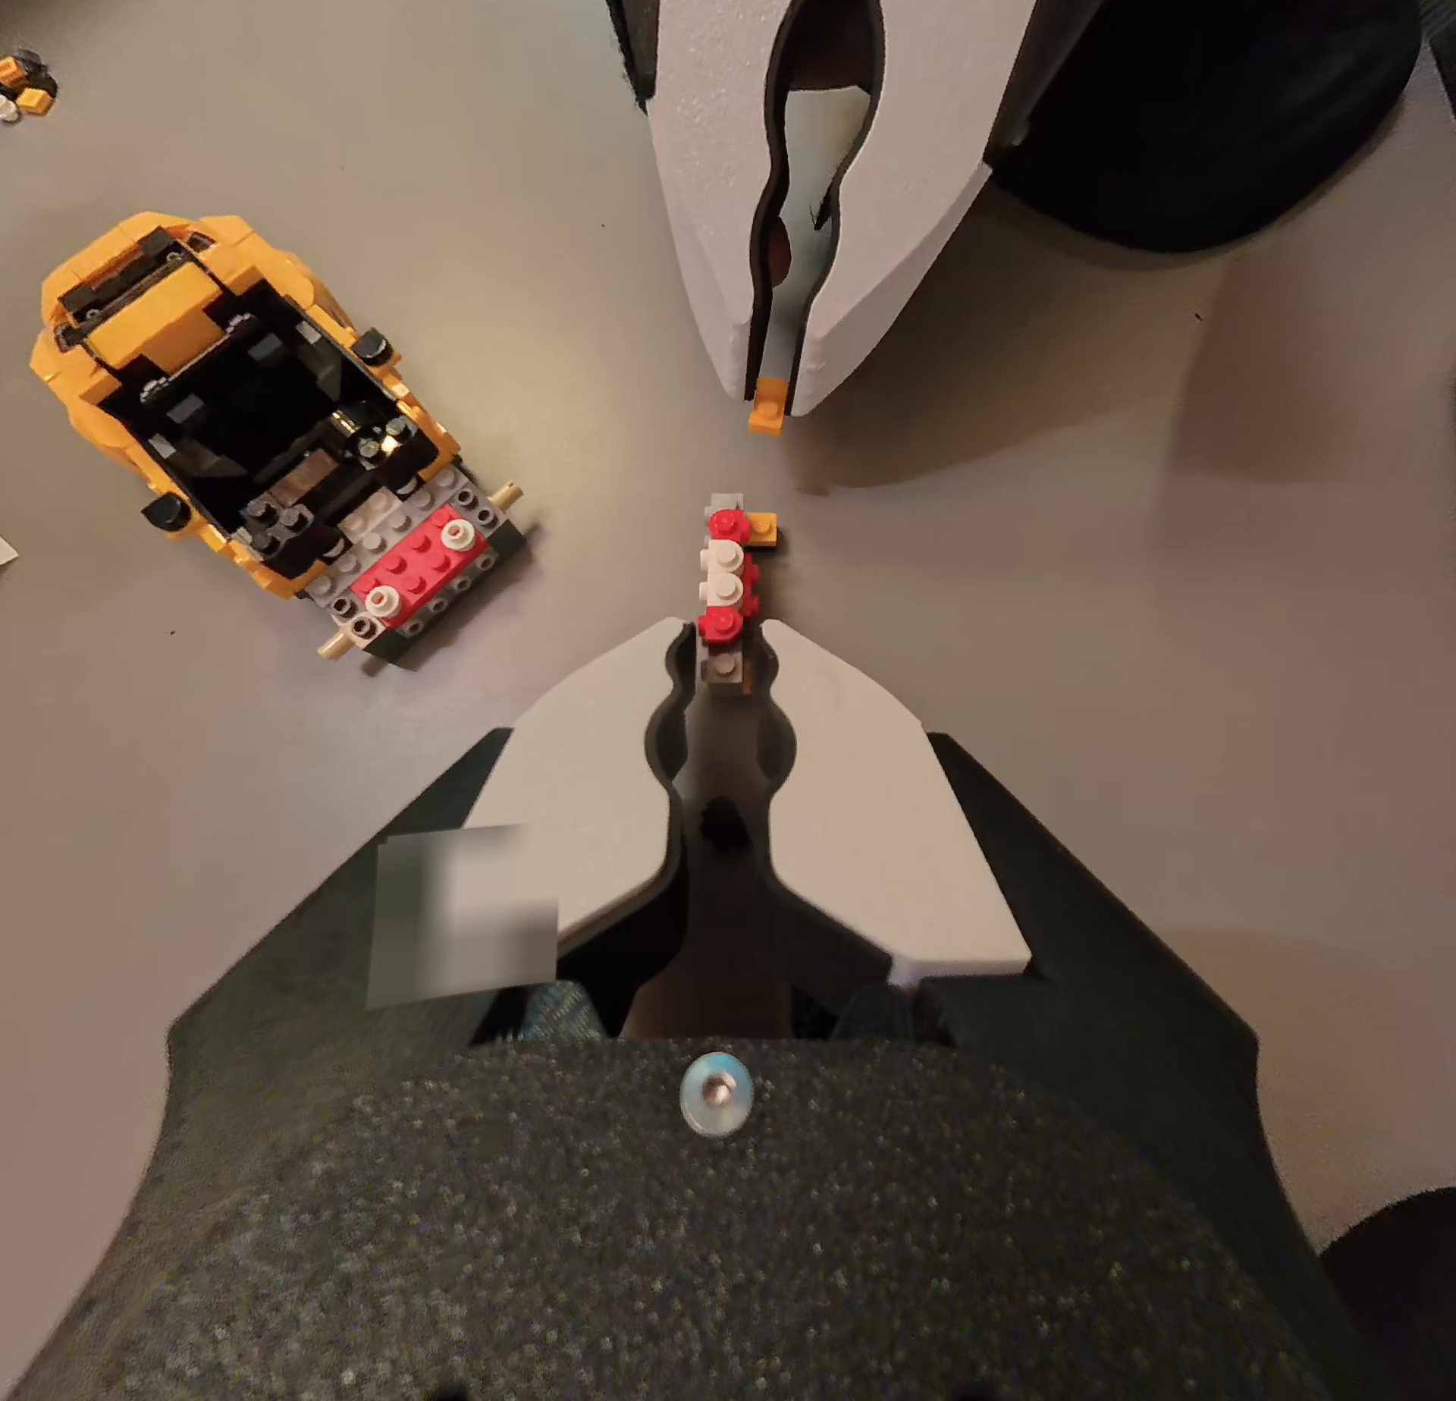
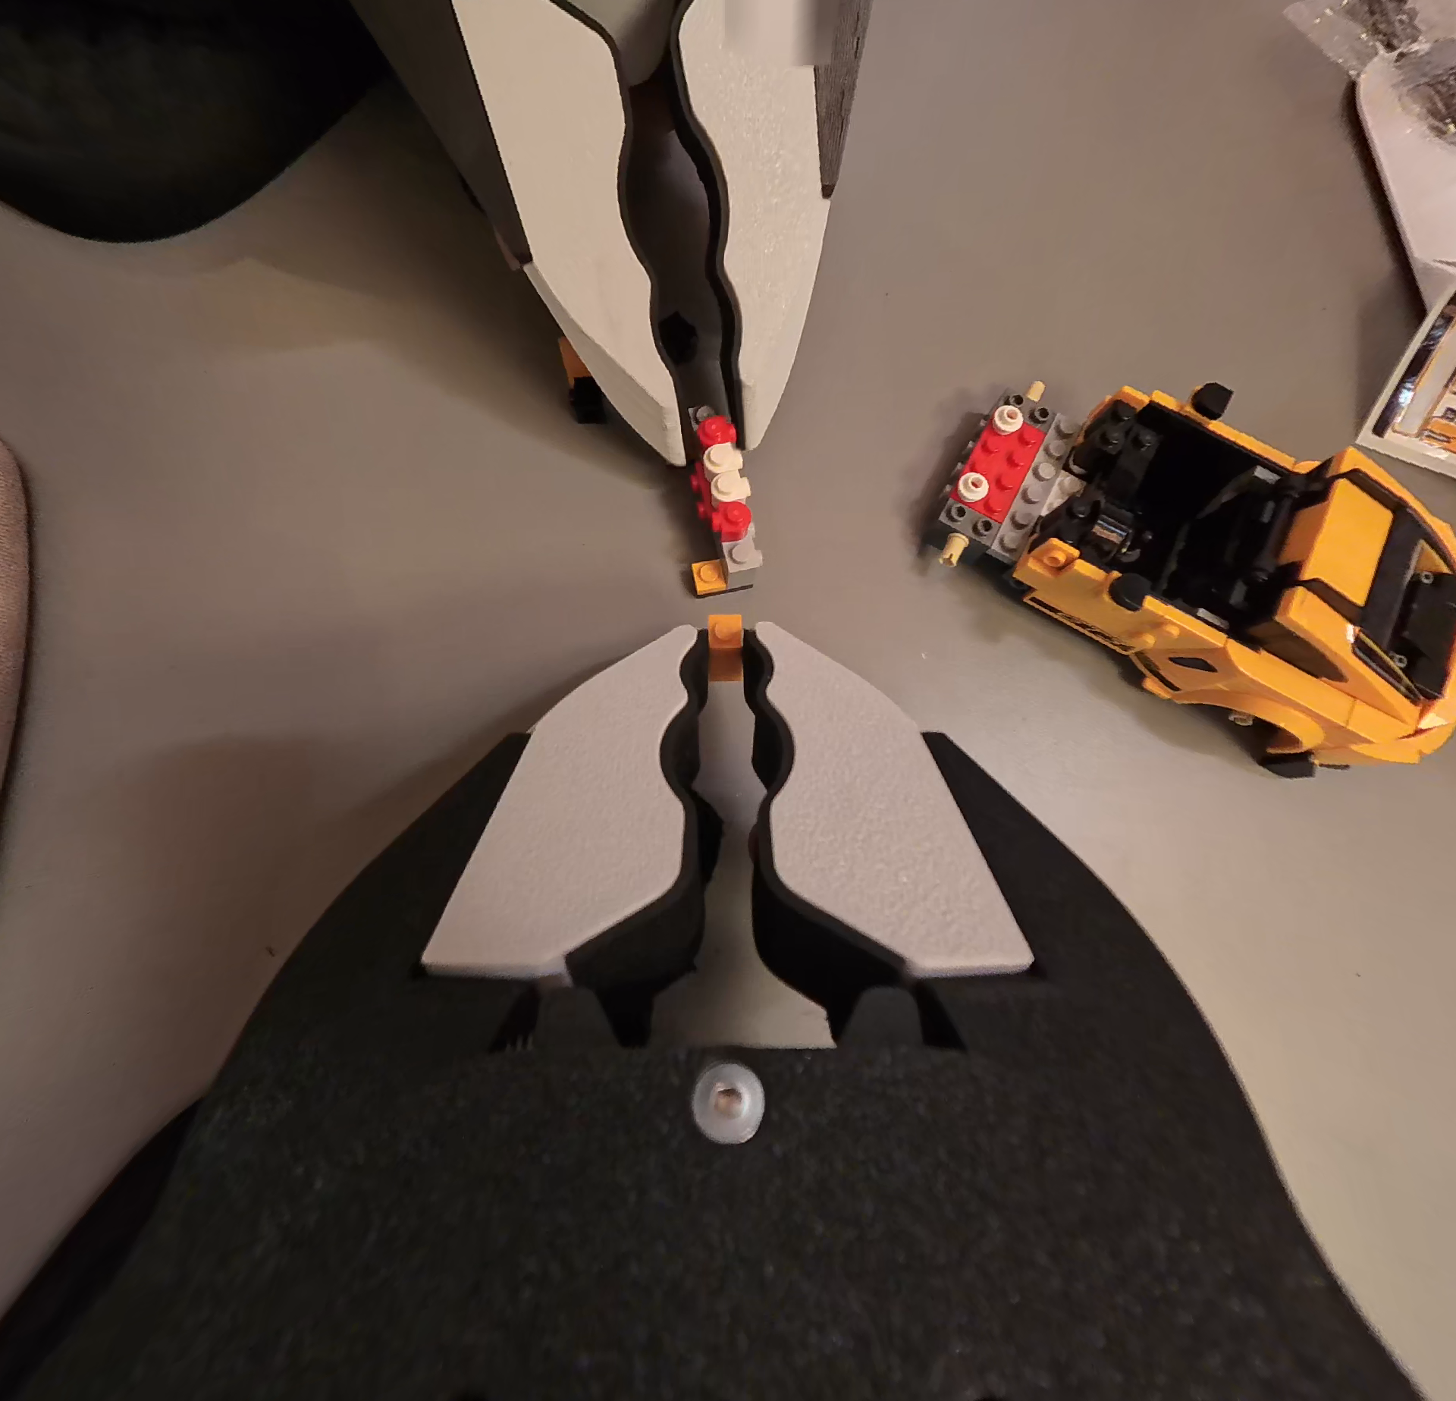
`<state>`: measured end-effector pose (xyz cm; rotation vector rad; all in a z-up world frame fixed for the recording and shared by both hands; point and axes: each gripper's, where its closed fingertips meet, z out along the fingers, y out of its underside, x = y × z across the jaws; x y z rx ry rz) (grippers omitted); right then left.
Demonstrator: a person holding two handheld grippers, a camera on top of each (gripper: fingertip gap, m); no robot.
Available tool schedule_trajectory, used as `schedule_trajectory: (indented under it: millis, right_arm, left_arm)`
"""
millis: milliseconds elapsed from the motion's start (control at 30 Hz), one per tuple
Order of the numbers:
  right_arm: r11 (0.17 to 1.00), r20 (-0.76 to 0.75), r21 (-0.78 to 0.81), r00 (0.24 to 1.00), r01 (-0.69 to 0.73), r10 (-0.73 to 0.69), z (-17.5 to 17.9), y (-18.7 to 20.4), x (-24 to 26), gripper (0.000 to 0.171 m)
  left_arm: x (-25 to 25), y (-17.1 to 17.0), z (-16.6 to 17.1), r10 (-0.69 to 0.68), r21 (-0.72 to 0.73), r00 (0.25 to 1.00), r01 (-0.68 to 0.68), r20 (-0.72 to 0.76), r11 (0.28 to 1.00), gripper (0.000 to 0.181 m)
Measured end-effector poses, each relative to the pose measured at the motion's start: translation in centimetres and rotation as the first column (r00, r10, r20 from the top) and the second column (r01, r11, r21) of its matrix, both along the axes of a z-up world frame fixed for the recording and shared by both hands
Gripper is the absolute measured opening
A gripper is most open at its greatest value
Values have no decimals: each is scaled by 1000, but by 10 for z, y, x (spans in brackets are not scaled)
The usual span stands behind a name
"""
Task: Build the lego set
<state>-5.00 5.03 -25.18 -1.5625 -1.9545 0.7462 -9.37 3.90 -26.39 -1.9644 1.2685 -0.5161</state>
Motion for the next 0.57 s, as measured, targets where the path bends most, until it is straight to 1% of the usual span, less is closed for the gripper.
schedule_trajectory:
  millis: [267,433,567]
  right_arm:
    - [1000,-10,-4,1000,1,-1,1,0,-2,7]
    - [1000,-18,-10,1000,0,0,2,0,-6,7]
    - [1000,-20,-11,1000,-2,2,2,1,-8,7]
  left_arm:
    - [-5,1,4,8,5,1000,-8,5,1000,15]
    - [-14,6,12,44,15,998,-44,35,999,15]
    - [-16,6,12,47,13,998,-48,32,999,15]
